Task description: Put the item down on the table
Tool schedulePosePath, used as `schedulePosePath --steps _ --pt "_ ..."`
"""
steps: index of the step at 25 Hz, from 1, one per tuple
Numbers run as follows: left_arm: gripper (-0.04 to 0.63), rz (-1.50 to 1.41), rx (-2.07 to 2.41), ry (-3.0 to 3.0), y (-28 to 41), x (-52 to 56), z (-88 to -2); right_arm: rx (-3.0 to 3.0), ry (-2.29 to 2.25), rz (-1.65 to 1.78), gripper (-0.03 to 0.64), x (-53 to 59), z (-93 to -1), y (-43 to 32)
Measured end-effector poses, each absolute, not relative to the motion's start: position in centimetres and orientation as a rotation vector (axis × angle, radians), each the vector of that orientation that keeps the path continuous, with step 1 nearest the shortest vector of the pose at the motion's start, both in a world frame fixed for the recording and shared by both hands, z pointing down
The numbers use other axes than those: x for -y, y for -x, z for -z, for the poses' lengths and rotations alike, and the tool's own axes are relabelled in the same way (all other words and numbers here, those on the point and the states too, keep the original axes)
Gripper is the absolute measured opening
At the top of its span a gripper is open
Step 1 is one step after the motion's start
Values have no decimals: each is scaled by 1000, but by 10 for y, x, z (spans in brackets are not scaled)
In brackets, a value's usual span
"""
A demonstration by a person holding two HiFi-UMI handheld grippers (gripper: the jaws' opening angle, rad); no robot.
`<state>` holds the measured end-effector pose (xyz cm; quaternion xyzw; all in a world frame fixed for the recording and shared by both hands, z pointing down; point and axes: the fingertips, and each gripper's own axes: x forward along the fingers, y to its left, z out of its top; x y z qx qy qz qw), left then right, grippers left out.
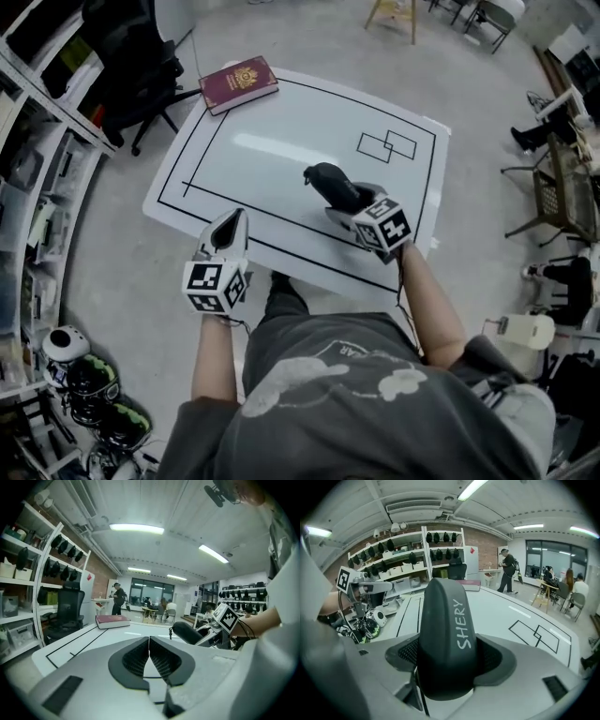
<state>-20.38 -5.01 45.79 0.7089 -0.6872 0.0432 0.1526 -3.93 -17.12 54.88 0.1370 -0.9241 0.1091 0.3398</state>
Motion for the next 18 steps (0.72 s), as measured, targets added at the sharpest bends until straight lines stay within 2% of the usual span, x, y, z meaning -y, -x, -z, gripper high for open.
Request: schedulePosePath --steps 18 --pt "5 -170 1622 -2291 297 211 -463 2125 -360 87 328 280 -564 124"
